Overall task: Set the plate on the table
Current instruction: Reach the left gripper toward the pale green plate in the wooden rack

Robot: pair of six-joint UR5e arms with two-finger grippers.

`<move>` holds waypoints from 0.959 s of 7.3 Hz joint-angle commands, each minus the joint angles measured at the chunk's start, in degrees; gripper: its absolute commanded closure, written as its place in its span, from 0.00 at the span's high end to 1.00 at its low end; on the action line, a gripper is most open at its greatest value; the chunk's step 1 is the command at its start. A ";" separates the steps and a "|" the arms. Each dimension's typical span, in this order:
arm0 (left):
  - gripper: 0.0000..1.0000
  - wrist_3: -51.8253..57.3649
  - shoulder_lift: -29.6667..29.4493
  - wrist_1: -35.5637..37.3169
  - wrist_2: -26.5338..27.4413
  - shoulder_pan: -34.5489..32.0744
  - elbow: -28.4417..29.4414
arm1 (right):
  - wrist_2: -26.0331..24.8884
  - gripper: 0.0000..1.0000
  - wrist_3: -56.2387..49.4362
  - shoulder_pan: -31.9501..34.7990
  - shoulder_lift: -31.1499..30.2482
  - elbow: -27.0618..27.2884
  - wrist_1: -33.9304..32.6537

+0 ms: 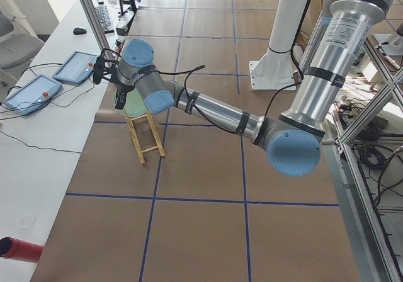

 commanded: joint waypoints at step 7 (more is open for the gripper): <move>0.74 -50.54 -9.01 -23.67 22.38 15.90 17.54 | 0.00 1.00 0.00 0.00 0.00 -0.04 0.00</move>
